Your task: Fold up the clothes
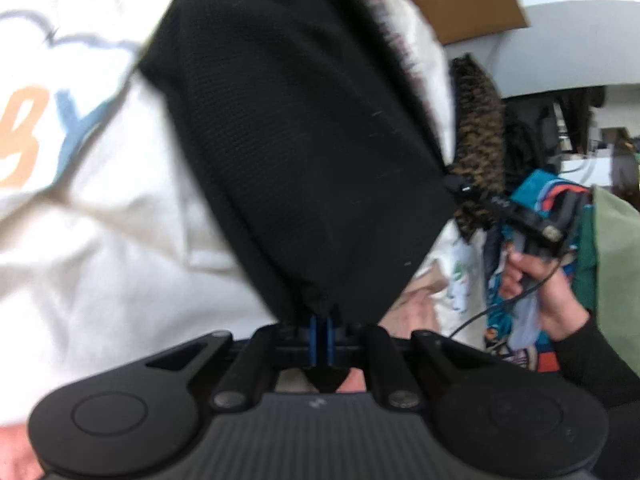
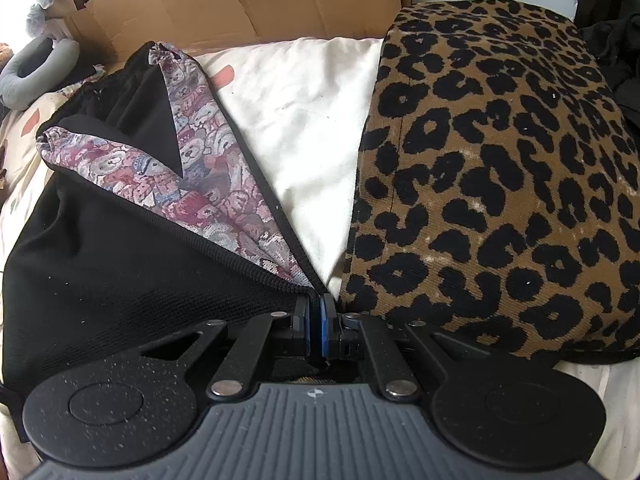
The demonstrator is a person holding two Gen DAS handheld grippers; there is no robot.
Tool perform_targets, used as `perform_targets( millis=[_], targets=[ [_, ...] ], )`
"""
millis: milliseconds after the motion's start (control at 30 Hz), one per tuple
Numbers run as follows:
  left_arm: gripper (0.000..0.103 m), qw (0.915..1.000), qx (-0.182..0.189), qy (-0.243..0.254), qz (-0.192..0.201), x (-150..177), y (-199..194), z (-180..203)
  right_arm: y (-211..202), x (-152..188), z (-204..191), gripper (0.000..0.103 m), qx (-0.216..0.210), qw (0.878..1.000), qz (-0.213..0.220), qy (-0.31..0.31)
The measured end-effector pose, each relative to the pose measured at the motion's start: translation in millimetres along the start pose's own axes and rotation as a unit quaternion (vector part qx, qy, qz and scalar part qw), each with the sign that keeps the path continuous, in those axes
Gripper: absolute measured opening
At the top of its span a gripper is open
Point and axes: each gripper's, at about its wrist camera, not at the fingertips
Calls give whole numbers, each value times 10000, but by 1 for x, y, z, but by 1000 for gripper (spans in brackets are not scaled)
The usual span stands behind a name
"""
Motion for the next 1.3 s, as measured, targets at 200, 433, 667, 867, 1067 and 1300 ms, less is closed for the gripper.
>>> perform_targets(
  millis=[200, 433, 667, 867, 1067, 1300],
  targets=[
    [18, 9997, -114, -163, 113, -11, -25, -3, -3, 4, 4, 9, -74, 9999, 71, 125],
    [34, 9951, -130, -631, 750, -40, -50, -23, -2, 7, 6, 9, -136, 9996, 150, 202],
    [38, 9841, 71, -1137, 1361, -53, -65, -37, -2, 7, 8, 9, -215, 9995, 153, 181],
    [17, 9726, 119, -1482, 1788, -62, -81, -47, -2, 7, 9, 9, -230, 9995, 154, 164],
    [3, 9681, -323, -1586, 1911, -64, -105, -48, -2, 10, 10, 9, -252, 9990, 229, 280],
    [1, 9602, -838, -1702, 2048, -66, -133, -50, -3, 13, 11, 10, -274, 9986, 296, 331]
  ],
)
Point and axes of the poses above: each gripper's, at about its wrist camera, not at the fingertips, and y roughly the way its jaws point, z to its right, x to its underside, and after that the axes turned 3 degrees about -y, right-handed
